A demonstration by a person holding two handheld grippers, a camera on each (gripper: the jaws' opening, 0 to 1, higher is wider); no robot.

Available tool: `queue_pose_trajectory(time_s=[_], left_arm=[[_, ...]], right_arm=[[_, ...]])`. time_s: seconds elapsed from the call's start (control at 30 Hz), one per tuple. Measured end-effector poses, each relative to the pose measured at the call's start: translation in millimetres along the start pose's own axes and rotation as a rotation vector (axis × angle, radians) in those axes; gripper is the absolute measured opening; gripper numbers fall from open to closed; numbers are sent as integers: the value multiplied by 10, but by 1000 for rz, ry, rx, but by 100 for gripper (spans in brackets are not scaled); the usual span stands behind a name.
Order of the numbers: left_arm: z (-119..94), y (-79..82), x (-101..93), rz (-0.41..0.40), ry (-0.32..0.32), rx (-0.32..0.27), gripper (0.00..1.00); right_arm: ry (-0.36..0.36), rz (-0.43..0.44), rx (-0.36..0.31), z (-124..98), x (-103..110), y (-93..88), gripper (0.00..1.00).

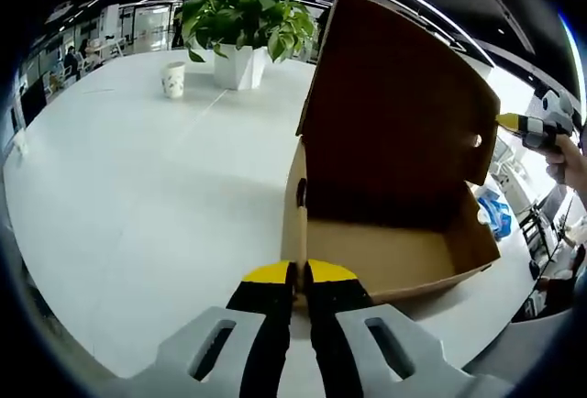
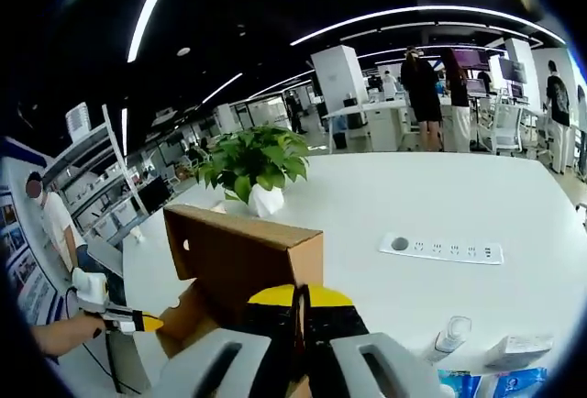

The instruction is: Operate the shoe box by opening the lid, removing the specified soft item, and placing it in the target area until the item is outside and the box remains undamaged.

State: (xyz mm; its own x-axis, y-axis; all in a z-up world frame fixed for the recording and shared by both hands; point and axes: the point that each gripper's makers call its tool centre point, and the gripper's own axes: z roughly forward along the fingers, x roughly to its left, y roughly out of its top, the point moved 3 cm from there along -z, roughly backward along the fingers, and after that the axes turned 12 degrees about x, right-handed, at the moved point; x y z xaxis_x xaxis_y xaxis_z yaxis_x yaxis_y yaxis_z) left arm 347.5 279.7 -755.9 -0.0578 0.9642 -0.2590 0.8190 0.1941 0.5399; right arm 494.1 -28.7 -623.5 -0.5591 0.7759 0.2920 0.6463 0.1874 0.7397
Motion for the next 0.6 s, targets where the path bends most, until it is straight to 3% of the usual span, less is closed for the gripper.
queue_pose_trajectory(time_s=[0.6], left_arm=[[-14, -8, -4, 0, -7, 0, 3]], right_arm=[[4, -27, -17, -41, 46, -72, 0]])
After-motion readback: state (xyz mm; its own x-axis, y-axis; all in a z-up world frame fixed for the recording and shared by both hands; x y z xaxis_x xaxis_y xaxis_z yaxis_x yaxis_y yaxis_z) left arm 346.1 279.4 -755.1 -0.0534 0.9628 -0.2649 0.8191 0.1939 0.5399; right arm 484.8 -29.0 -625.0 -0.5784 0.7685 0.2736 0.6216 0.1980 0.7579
